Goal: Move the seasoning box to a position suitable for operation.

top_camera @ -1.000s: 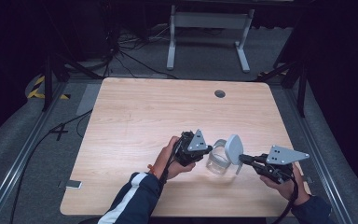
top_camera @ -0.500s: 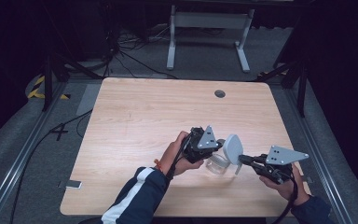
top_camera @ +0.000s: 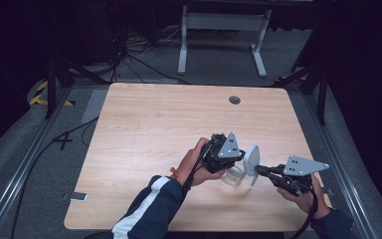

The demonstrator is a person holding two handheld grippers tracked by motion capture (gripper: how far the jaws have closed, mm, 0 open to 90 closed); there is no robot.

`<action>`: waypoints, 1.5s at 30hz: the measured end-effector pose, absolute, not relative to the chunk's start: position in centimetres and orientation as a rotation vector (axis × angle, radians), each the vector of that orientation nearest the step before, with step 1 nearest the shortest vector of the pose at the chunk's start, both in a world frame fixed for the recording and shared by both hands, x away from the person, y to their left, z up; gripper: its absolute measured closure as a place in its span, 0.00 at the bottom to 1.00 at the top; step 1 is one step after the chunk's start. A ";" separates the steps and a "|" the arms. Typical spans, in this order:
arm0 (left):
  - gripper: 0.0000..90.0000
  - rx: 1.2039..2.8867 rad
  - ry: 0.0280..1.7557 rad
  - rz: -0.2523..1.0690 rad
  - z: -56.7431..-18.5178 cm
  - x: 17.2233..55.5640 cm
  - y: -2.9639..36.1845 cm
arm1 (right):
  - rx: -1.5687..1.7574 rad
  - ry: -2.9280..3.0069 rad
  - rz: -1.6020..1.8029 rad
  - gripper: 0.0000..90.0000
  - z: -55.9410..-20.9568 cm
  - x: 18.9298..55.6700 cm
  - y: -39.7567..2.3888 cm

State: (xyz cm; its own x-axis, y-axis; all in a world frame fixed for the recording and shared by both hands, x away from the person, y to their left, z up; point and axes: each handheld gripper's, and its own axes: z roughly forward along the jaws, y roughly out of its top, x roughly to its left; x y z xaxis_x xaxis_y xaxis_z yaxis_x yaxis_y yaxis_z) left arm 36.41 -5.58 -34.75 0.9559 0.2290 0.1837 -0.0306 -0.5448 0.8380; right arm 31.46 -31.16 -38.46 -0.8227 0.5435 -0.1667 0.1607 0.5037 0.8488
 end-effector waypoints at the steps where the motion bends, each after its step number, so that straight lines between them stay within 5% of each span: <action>1: 0.97 2.132 0.131 0.336 -34.7 36.3 -5.8 | 0.581 2.337 1.255 1.00 -38.5 31.5 -31.2; 27: 0.97 2.131 0.085 0.304 -34.7 35.8 -7.4 | 0.611 2.331 1.233 1.00 -38.7 31.4 -32.6; 45: 0.96 2.171 0.292 0.413 -36.6 37.3 0.8 | 0.634 2.324 1.214 1.00 -38.7 31.7 -33.1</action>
